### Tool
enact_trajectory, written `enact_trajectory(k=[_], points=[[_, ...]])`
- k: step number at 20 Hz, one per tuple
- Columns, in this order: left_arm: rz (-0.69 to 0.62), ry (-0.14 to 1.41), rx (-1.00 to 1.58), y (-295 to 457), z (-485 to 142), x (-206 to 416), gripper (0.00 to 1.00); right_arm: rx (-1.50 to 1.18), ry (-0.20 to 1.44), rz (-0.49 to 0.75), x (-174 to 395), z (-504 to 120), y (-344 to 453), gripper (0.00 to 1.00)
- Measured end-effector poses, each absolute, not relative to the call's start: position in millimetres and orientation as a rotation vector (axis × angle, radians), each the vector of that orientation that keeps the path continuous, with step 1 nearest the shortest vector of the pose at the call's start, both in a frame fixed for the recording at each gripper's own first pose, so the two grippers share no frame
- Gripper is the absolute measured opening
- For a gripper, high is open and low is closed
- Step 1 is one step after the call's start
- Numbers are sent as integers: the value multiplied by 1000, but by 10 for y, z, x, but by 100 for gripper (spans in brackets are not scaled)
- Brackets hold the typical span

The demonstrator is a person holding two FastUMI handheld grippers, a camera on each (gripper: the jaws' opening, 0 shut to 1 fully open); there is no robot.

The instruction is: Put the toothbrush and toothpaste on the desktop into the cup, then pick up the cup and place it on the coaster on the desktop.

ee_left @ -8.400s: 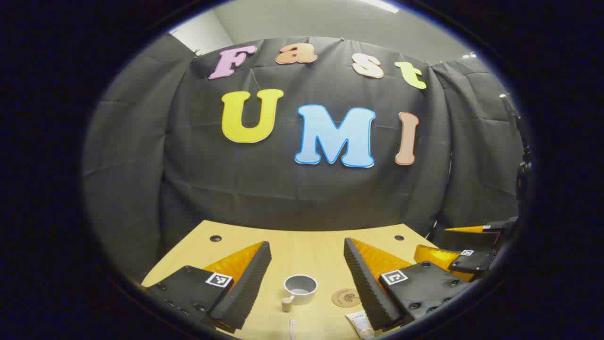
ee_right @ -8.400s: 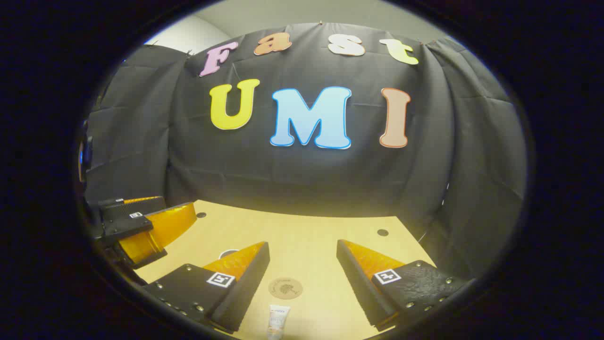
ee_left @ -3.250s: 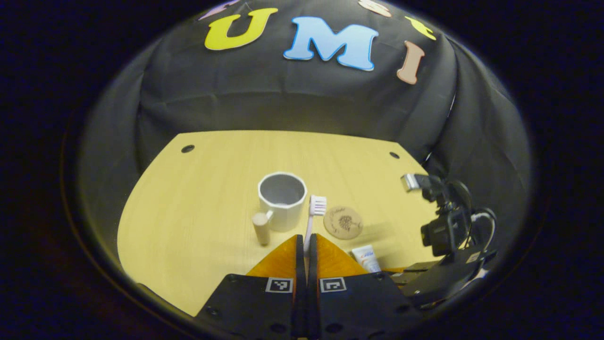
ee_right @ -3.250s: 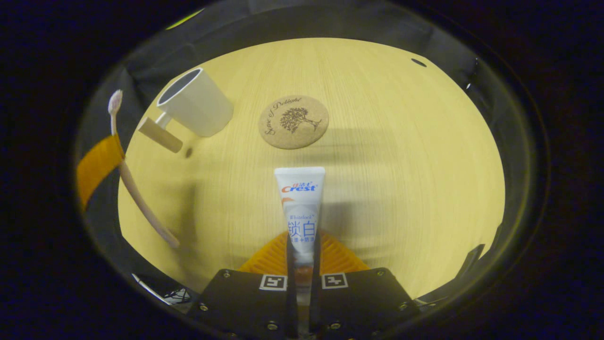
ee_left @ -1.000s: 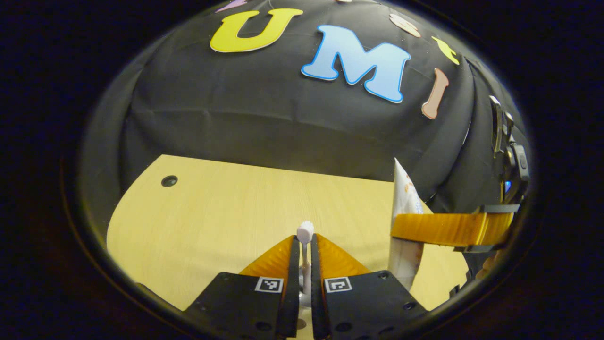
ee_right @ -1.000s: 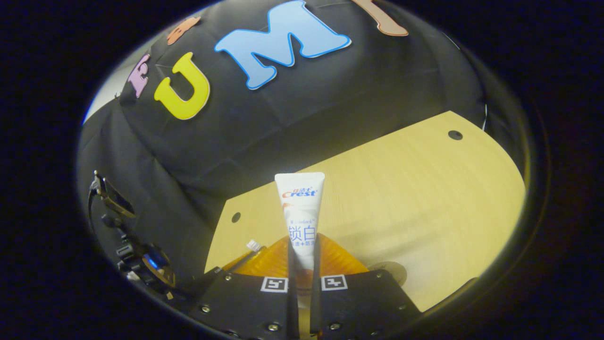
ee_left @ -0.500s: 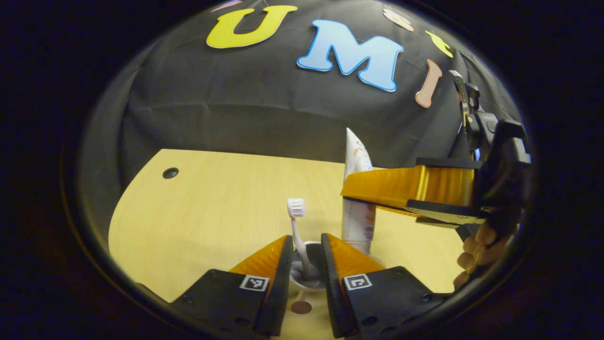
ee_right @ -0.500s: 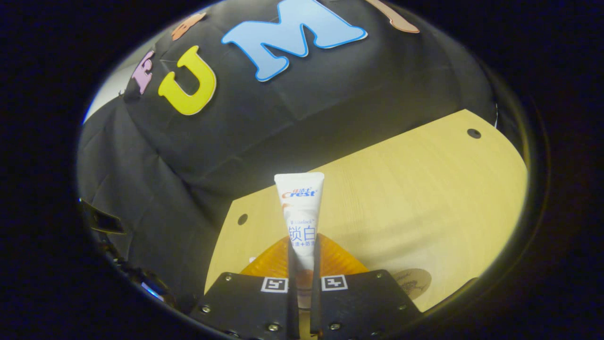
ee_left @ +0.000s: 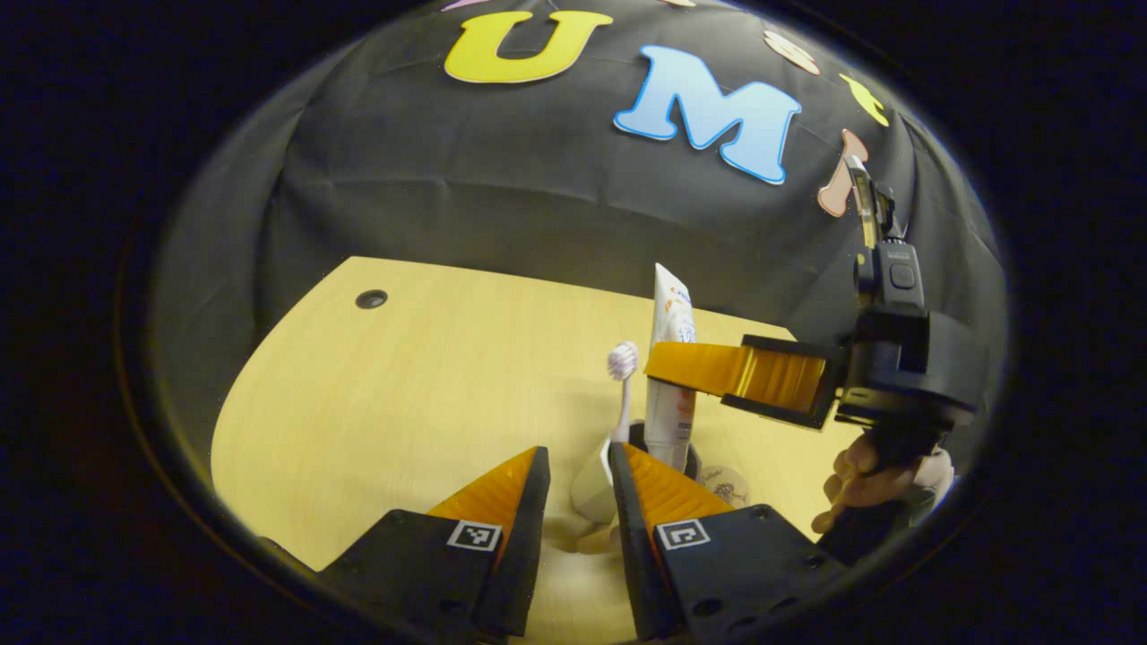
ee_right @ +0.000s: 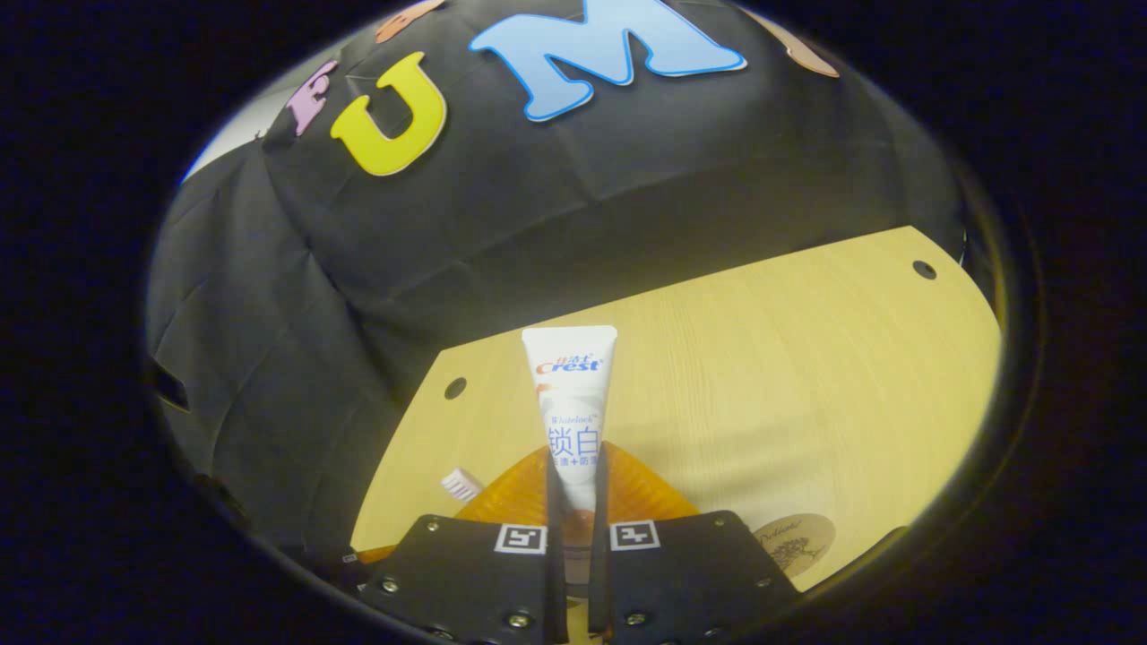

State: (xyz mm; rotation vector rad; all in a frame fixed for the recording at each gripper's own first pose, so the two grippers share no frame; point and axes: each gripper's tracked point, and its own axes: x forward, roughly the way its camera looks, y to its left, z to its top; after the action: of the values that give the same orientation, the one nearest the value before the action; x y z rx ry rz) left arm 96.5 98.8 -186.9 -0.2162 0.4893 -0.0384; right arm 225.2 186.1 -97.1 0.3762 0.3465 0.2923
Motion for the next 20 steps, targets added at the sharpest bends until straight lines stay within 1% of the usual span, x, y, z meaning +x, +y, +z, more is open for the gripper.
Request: enact_trajectory(k=[2,4,6,7,8,9,10,11,12,13,14,15,16,17,18,19,20], points=[[-22,501,-222,1078,-1910,853,49,334,319,310,2220,-1004,1924,11],[-11,511,-223,1134,-1936,773,45,300,304,319,2218,-1067,1957,11],[-6,519,-229,1139,-1947,702,45,299,276,321,2209,-1066,1934,11],[-6,523,-234,1124,-1961,671,49,302,273,322,2205,-1087,1947,11],[-6,526,-236,1107,-1960,654,53,300,275,318,2196,-1110,1940,13],[-11,529,-240,1080,-1972,639,49,297,276,316,2166,-1118,1941,13],[-20,533,-242,1038,-1972,621,53,294,281,318,2133,-1117,1935,18],[-32,536,-242,989,-1977,614,53,293,279,320,2101,-1141,1941,19],[-55,539,-245,909,-1960,612,57,284,280,315,2058,-1154,1926,23],[-63,543,-238,877,-1971,611,80,274,281,304,2037,-1160,1899,22],[-66,544,-231,847,-1962,626,82,276,282,304,2005,-1169,1888,23],[-72,545,-229,805,-1955,641,80,281,287,302,1983,-1181,1891,25],[-77,547,-227,767,-1951,656,80,289,290,304,1958,-1189,1896,28],[-81,550,-223,742,-1956,638,80,302,284,313,1917,-1167,1898,28],[-83,554,-217,724,-1970,617,80,317,274,320,1877,-1098,1889,36],[-86,561,-212,710,-1980,589,80,325,268,318,1853,-1053,1864,46],[-90,570,-204,696,-1989,571,80,341,256,328,1831,-992,1862,50]])
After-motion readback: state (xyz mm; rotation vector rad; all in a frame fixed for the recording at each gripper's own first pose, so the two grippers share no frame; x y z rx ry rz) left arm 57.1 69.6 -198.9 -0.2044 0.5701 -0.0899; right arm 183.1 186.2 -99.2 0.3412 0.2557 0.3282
